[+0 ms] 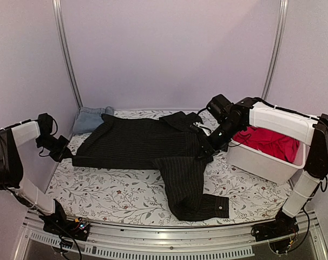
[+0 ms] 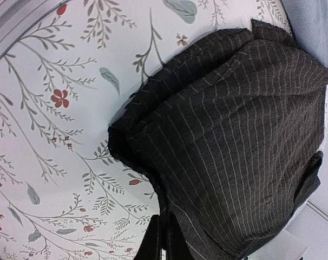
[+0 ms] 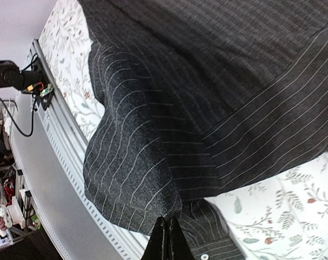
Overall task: Fold and stack the mixed laundry pile
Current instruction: Fold the flattened shirt at the center of the board.
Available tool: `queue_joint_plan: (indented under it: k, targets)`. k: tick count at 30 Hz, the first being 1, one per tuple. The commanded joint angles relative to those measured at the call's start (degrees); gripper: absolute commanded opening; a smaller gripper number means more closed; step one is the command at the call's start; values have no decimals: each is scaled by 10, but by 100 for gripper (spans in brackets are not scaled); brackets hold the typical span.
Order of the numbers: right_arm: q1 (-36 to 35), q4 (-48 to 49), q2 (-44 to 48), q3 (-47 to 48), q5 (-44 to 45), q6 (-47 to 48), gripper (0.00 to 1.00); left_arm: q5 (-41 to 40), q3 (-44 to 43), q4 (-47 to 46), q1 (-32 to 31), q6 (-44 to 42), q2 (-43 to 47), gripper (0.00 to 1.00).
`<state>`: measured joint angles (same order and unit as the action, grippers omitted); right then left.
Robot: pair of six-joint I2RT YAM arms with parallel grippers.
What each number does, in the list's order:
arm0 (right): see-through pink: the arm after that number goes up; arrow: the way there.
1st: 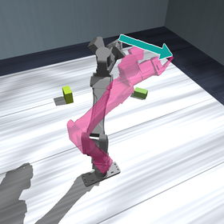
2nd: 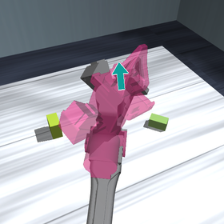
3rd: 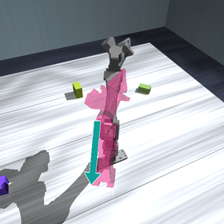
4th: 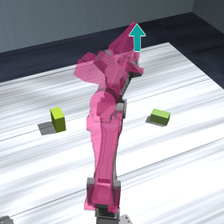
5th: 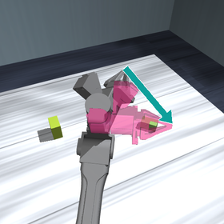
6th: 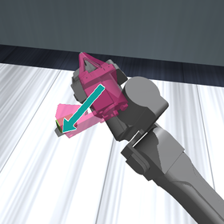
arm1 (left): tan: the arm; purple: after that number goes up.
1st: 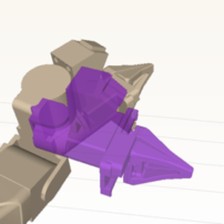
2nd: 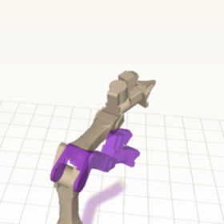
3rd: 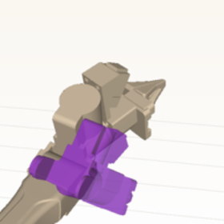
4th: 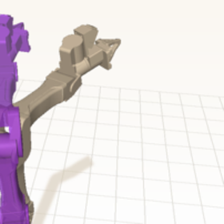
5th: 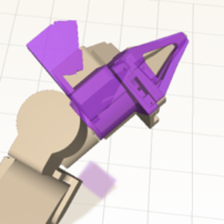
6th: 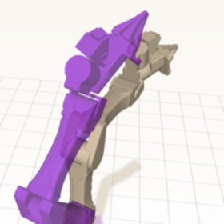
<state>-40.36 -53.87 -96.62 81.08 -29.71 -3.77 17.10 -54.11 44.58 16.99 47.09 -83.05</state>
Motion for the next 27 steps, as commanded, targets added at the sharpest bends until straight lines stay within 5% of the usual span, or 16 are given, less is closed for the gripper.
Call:
queue_joint_plan:
  k: [1, 11, 21, 27]
  targets:
    - [22, -36, -57, 62, 23, 25, 0, 14, -46, -35, -23, -20, -52, 0]
    - [32, -52, -191, 208, 85, 18, 0, 11, -156, -59, -47, -47, -190, 0]
    - [40, -15, -271, 218, 102, 6, 0, -7, -190, -60, -48, -75, -274, 0]
    - [40, 14, -305, 205, 90, 5, 2, -20, -183, -63, -55, -106, -286, 24]
